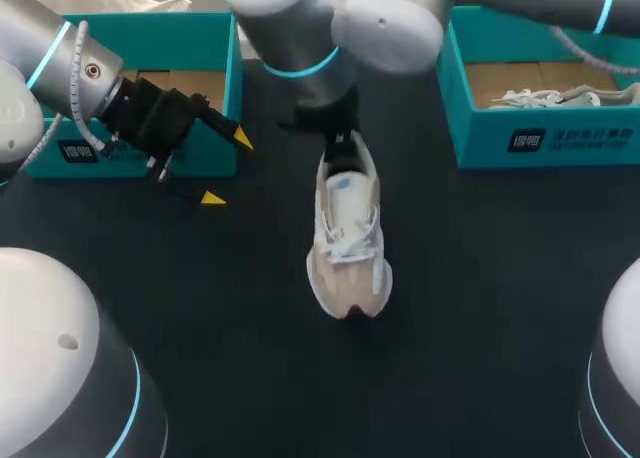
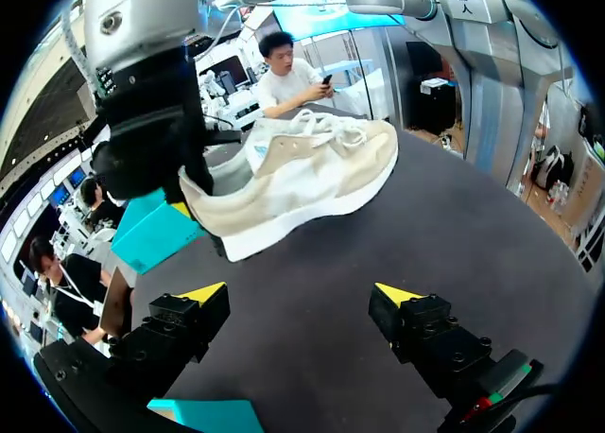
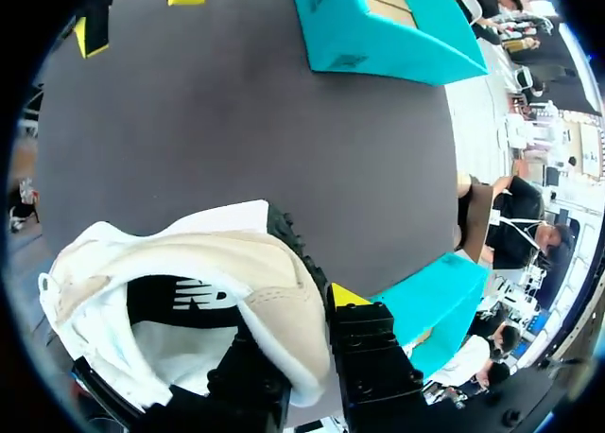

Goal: Take the shoe out of the shoebox, open the shoe tongue, remove and reinsert the insole, then place the shoe into the shoebox

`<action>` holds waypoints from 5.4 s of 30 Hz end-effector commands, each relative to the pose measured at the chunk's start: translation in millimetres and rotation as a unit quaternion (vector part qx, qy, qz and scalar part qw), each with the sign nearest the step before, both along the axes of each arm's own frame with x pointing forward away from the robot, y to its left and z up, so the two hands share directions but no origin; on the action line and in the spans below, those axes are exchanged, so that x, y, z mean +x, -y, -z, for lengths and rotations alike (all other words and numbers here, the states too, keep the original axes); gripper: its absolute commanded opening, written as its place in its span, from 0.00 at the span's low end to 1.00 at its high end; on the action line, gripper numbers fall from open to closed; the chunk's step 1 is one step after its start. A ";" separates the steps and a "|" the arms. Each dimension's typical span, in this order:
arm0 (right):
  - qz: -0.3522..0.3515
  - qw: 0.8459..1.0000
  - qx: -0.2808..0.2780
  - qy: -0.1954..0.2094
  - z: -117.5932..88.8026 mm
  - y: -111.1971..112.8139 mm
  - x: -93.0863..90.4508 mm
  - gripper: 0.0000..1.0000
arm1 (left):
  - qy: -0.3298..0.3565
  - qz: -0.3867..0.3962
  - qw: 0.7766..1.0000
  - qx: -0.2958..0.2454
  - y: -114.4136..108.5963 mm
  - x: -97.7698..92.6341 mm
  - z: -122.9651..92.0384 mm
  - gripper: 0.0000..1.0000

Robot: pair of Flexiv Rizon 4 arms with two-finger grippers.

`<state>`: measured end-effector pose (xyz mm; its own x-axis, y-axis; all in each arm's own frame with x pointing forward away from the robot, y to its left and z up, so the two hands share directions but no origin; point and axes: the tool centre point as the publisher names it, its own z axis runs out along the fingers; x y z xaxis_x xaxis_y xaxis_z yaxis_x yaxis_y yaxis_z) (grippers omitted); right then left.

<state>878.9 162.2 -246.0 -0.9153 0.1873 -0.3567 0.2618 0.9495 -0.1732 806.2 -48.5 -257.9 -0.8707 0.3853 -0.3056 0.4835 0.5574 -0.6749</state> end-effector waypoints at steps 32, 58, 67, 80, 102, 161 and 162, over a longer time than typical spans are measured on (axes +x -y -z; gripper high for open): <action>-0.028 0.999 -0.024 -0.011 -147.4 75.2 15.7 0.00 | 0.000 0.000 1.000 0.001 -0.1 -0.1 0.0 1.00; -0.032 0.999 -0.027 -0.012 -141.9 239.1 130.1 0.00 | 0.000 0.000 1.000 0.001 -0.1 -0.1 0.0 1.00; -0.015 0.999 -0.023 -0.019 -138.9 242.8 129.6 0.00 | 0.000 0.000 1.000 0.001 -0.1 -0.1 0.0 1.00; 0.003 0.999 -0.028 -0.018 -126.8 317.8 181.4 0.00 | 0.000 0.000 1.000 0.001 -0.1 -0.1 0.0 1.00; -0.012 0.998 -0.058 -0.017 -117.2 422.2 300.2 0.00 | 0.000 0.000 1.000 0.001 -0.1 -0.1 0.0 1.00; 0.574 0.813 -0.021 0.102 -106.0 459.6 259.2 0.00 | 0.000 0.000 1.000 0.001 -0.1 -0.1 0.0 1.00; 0.574 0.813 -0.021 0.102 -106.0 459.6 259.2 0.00 | 0.000 0.000 1.000 0.001 -0.1 -0.1 0.0 1.00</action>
<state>1134.3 -296.5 -142.2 -0.0665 0.8577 -0.5099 0.9978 0.0576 -0.0333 806.0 -48.2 -257.7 -0.8708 0.3851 -0.3056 0.4834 0.5576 -0.6748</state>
